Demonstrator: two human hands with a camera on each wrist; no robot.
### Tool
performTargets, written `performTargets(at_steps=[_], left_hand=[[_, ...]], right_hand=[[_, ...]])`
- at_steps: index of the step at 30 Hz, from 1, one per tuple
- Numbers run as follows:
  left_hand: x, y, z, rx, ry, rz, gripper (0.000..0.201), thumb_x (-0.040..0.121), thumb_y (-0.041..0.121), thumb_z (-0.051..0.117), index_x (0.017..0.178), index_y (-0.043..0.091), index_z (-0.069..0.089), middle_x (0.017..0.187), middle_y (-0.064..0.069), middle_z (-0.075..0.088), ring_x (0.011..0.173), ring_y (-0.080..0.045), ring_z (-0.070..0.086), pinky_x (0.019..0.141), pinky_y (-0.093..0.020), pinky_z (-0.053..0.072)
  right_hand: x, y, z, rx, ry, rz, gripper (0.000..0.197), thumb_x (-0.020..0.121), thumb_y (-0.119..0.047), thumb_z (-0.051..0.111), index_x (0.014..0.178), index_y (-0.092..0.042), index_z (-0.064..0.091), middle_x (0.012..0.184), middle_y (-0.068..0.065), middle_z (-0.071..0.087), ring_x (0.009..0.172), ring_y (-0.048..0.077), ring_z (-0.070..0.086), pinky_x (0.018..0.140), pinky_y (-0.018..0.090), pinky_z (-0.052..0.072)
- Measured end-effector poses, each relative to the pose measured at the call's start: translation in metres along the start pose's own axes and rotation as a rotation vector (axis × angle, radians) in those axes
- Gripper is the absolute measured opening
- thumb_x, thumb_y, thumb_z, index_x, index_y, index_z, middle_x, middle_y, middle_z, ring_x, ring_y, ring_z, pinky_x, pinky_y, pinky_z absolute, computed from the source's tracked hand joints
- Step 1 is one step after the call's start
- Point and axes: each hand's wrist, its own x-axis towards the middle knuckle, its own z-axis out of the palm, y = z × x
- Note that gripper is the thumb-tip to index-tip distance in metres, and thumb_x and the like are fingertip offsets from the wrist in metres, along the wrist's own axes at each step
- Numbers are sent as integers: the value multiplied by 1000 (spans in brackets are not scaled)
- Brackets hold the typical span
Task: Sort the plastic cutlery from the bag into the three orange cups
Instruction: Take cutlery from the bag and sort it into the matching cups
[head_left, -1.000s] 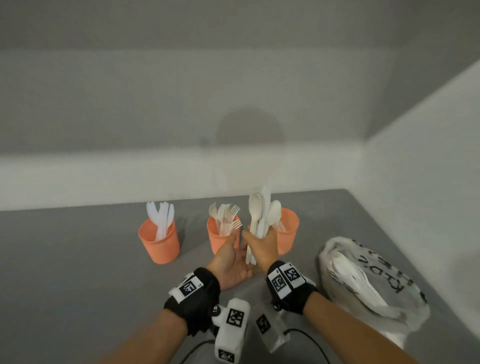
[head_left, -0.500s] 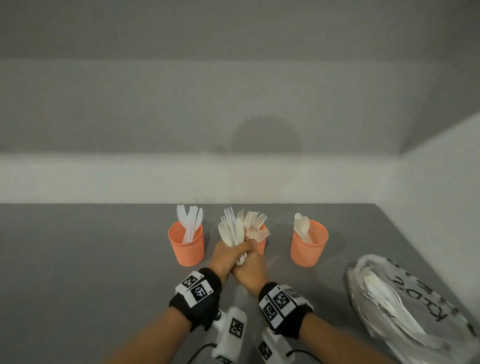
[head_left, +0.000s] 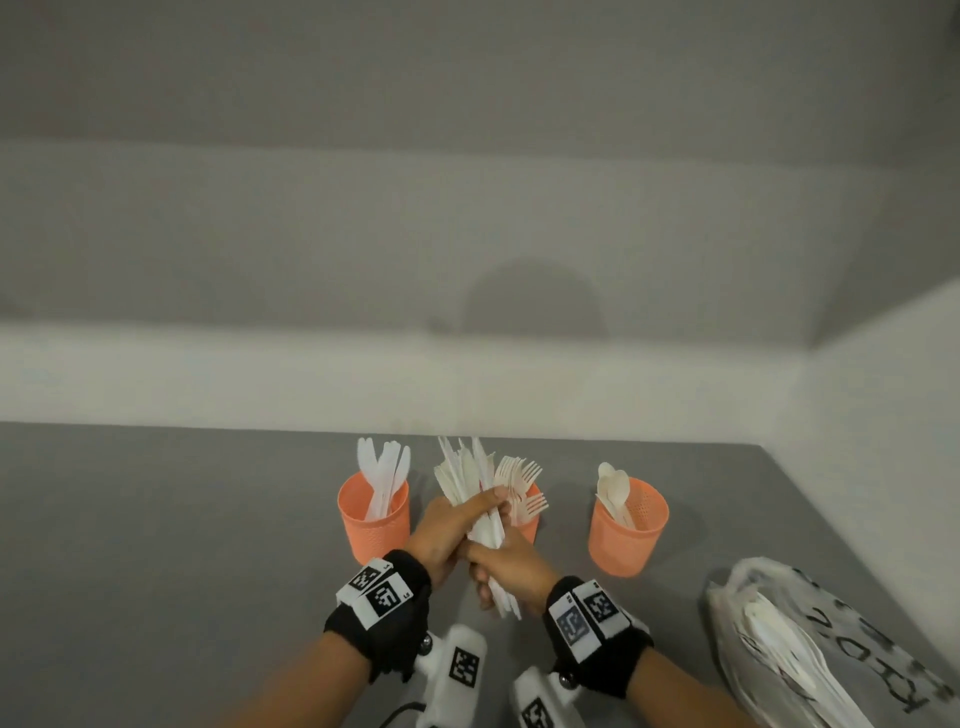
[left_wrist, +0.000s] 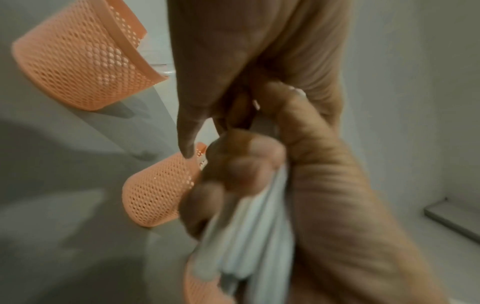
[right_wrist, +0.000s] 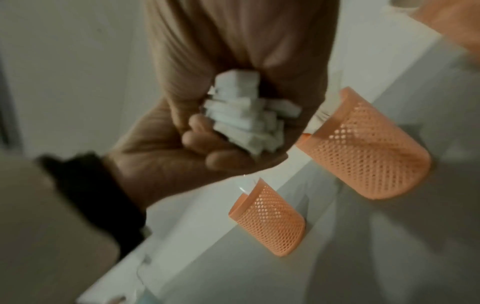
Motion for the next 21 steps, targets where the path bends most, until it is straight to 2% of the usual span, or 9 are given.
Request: performTargets(at_steps=[3, 5, 6, 8, 10, 12, 15, 18, 21], left_hand=[[8, 3, -1, -14, 114, 20, 35, 75, 17, 74, 102, -3, 62, 96, -24, 65, 87, -31, 66, 71, -34, 56], [9, 4, 0, -3, 152, -5, 33, 75, 8, 72, 103, -5, 61, 89, -21, 67, 82, -27, 67, 69, -30, 56], [9, 5, 0, -7, 147, -21, 27, 76, 6, 70, 99, -4, 61, 84, -18, 66, 78, -25, 67, 64, -28, 55], [10, 5, -1, -38, 91, -46, 12, 76, 8, 66, 83, 1, 60, 78, -14, 61, 70, -19, 65, 58, -24, 53], [9, 6, -3, -95, 10, -63, 13, 82, 11, 61, 72, 6, 54, 78, -15, 55, 67, -16, 65, 56, -23, 52], [7, 9, -3, -147, -79, -94, 16, 87, 12, 58, 73, 6, 53, 84, -17, 54, 71, -17, 67, 59, -26, 53], [7, 14, -2, -140, -169, -123, 13, 85, 13, 61, 76, 6, 56, 75, -10, 59, 77, -17, 68, 67, -28, 56], [12, 12, -1, -110, -105, -89, 9, 82, 13, 66, 86, 7, 61, 74, -7, 63, 75, -19, 65, 71, -29, 54], [16, 7, 6, -98, 80, 37, 14, 80, 9, 69, 91, 6, 60, 79, -11, 63, 77, -22, 63, 72, -31, 54]], right_hand=[[3, 2, 5, -194, 146, -135, 14, 88, -16, 57, 87, -28, 50, 54, -10, 49, 30, 1, 47, 34, 13, 33], [2, 0, 7, -294, 186, -177, 15, 88, -14, 56, 84, -27, 50, 60, -12, 49, 35, -8, 50, 35, 8, 34], [1, -1, 7, -313, 172, -177, 17, 87, -11, 54, 81, -26, 50, 60, -11, 49, 36, -6, 51, 36, 9, 35], [-1, -7, 4, -269, 74, -123, 24, 86, -4, 53, 75, -25, 51, 58, -4, 51, 35, 4, 50, 38, 16, 40], [-4, -15, -3, -104, -73, -13, 16, 84, -2, 54, 80, -17, 54, 59, 3, 57, 38, 9, 51, 41, 23, 44], [-4, -17, -11, 111, -200, 116, 7, 82, -12, 59, 87, -12, 55, 61, 5, 65, 41, 11, 53, 43, 21, 45], [-4, -12, -15, 240, -259, 201, 12, 80, -16, 59, 73, -9, 53, 48, 2, 56, 38, 11, 48, 43, 20, 42], [0, -11, -9, 83, -56, 118, 16, 86, -10, 53, 72, -16, 49, 46, 0, 46, 36, 8, 44, 42, 21, 39], [5, -6, -5, -260, 213, -74, 13, 87, -12, 50, 87, -24, 57, 71, -4, 58, 62, 8, 54, 56, 18, 39]])
